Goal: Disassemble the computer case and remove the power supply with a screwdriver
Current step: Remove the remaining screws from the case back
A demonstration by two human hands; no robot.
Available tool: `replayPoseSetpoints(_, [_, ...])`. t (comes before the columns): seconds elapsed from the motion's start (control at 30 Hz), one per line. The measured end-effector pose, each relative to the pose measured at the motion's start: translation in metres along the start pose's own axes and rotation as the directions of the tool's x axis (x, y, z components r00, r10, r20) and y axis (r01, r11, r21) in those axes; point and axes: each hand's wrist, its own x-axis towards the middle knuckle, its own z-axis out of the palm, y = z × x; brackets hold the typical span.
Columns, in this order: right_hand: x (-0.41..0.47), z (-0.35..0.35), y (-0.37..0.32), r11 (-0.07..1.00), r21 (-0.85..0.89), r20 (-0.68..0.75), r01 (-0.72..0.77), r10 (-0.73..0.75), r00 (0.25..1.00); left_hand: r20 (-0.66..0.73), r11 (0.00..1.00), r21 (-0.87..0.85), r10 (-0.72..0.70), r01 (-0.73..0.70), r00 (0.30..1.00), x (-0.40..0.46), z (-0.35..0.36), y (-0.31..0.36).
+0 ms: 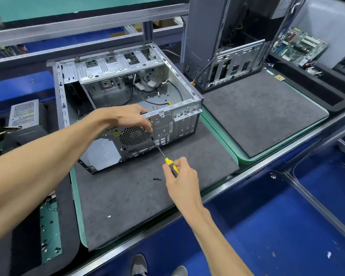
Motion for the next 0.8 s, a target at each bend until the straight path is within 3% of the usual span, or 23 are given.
replayPoseSetpoints(0.1, [0.009, 0.005, -0.004, 0.915, 0.169, 0.280, -0.365, 0.310, 0.909, -0.006, 1.000, -0.010, 0.020, -0.020, 1.000, -0.001, 0.001, 0.001])
replayPoseSetpoints(0.17, [0.012, 0.007, -0.005, 0.792, 0.331, 0.423, -0.513, 0.362, 0.831, -0.009, 0.999, -0.031, 0.029, -0.029, 1.000, -0.001, 0.001, 0.000])
replayPoseSetpoints(0.3, [0.004, 0.004, 0.005, 0.816, 0.433, 0.349, -0.383, 0.240, 0.906, -0.006, 0.999, -0.036, 0.027, -0.027, 1.000, -0.001, 0.001, -0.001])
replayPoseSetpoints(0.43, [0.003, 0.003, 0.010, 0.940, 0.223, 0.209, -0.257, 0.211, 0.955, -0.006, 0.998, -0.044, 0.045, -0.045, 0.999, -0.001, 0.002, -0.001])
replayPoseSetpoints(0.53, [0.004, 0.005, 0.010, 0.945, 0.171, 0.249, -0.279, 0.232, 0.940, -0.001, 0.998, -0.056, 0.041, -0.041, 0.999, -0.001, 0.002, -0.001])
replayPoseSetpoints(0.8, [0.009, 0.001, 0.011, 0.932, 0.236, 0.235, -0.275, 0.220, 0.947, -0.014, 0.994, -0.099, 0.039, -0.040, 0.999, -0.004, 0.003, 0.001])
